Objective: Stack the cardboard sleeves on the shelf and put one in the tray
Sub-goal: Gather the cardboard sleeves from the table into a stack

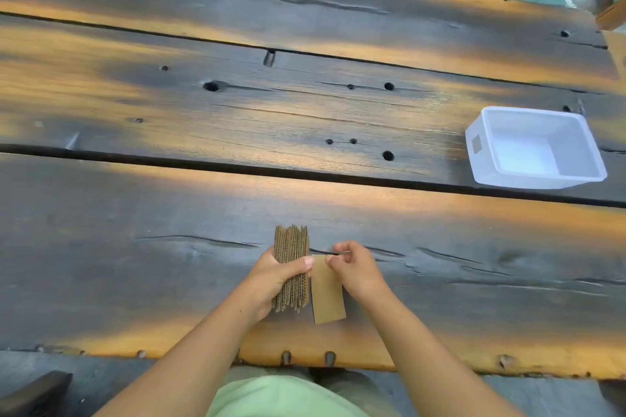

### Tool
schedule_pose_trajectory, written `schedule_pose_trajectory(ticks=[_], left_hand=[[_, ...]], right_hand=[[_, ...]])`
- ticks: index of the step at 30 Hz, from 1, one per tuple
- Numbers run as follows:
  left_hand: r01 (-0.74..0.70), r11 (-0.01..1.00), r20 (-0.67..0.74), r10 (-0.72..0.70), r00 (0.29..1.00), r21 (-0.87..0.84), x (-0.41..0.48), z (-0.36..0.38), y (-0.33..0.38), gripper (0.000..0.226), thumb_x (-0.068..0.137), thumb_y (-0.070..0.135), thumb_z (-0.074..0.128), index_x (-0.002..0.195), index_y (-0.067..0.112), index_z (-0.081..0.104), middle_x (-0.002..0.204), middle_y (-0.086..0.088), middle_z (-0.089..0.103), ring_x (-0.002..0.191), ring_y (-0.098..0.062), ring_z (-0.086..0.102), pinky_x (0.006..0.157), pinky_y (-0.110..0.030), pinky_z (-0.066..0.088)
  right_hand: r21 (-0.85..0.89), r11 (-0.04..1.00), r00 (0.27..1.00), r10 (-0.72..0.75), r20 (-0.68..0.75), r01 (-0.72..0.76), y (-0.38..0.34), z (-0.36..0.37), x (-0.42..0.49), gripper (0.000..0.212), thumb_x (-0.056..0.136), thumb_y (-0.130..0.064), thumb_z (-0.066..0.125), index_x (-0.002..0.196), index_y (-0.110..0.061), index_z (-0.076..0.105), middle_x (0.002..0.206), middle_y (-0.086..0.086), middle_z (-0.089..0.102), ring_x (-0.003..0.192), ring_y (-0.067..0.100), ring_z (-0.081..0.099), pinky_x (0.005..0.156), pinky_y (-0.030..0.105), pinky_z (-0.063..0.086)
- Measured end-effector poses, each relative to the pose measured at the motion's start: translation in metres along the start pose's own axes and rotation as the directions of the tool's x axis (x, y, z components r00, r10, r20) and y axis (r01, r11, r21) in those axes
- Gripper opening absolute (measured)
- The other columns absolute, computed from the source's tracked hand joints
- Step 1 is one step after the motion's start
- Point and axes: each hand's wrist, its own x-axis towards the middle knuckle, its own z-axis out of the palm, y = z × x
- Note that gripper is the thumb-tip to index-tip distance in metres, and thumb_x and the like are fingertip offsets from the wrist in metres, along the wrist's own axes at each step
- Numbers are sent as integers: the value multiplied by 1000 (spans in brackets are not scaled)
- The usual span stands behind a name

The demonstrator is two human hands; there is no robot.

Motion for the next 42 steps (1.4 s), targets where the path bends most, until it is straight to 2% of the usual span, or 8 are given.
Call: schedule_pose_trajectory(ticks=[5, 10, 16, 20, 24, 33, 37, 42], left_hand=[[22, 1000, -106, -24, 994, -18, -5, -2, -26, 37, 83, 12, 79, 114, 7, 61, 91, -14, 70, 75, -31, 67, 59, -41, 57], [44, 996, -120, -53, 991, -77, -10, -1, -47, 37, 84, 12, 78, 116, 4, 63, 86, -13, 73, 67, -24, 71, 49, -35, 56], [68, 993, -99, -77, 992, -96, -7, 4, -54, 37, 83, 13, 79, 116, 5, 64, 91, -15, 76, 72, -27, 74, 56, -41, 60], [73, 993, -90, -82, 993, -94, -3, 2, -55, 36, 83, 14, 79, 114, 4, 65, 83, -10, 77, 73, -24, 75, 59, -38, 59], [82, 993, -80, -89, 993, -87, -2, 1, -57, 39, 82, 15, 80, 116, 5, 63, 89, -13, 77, 80, -27, 75, 65, -41, 59], [31, 997, -35, -33, 999, -67, -8, -3, -44, 45, 83, 12, 78, 122, 2, 60, 95, -17, 78, 84, -28, 77, 65, -45, 64], [-5, 997, -19, 4, 1000, -71, -12, -3, -19, 54, 80, 15, 80, 127, -3, 58, 103, -24, 72, 90, -30, 74, 66, -46, 62], [-38, 998, 54, 41, 998, -54, -18, 2, 8, 52, 77, 16, 82, 123, 5, 61, 103, -21, 76, 86, -34, 74, 55, -38, 59]], right_hand=[[2, 990, 980, 140, -138, -141, 29, 4, -7, 21, 88, -10, 62, 108, -13, 53, 93, 4, 58, 94, 27, 60, 86, 36, 47], [-125, 985, 986, 102, -132, -119, 37, 6, -16, 24, 81, -5, 56, 65, -15, 41, 58, -1, 39, 60, 23, 39, 55, 35, 26], [-88, 989, 984, 108, -143, -122, 41, 12, -16, 14, 85, -6, 54, 80, 3, 64, 72, 12, 58, 72, 27, 55, 64, 32, 40], [2, 989, 982, 145, -123, -146, 43, 14, -12, 10, 86, -5, 63, 83, -14, 66, 78, 0, 65, 85, 24, 64, 84, 37, 52], [21, 988, 982, 152, -114, -150, 44, 14, -6, 22, 86, -5, 64, 71, -21, 60, 74, -2, 65, 80, 22, 63, 78, 35, 53], [148, 984, 993, 82, 90, -95, 31, -8, -4, 8, 94, 0, 58, 90, 3, 64, 90, 24, 68, 86, 30, 65, 91, 52, 54], [276, 959, 970, -11, 242, -58, 15, -40, -9, 17, 96, 2, 54, 81, -3, 60, 83, 14, 67, 81, 26, 65, 83, 38, 56], [452, 877, 907, -49, 418, -161, -2, -53, -18, 11, 97, 0, 53, 91, -3, 62, 88, 14, 75, 82, 25, 72, 88, 40, 57]])
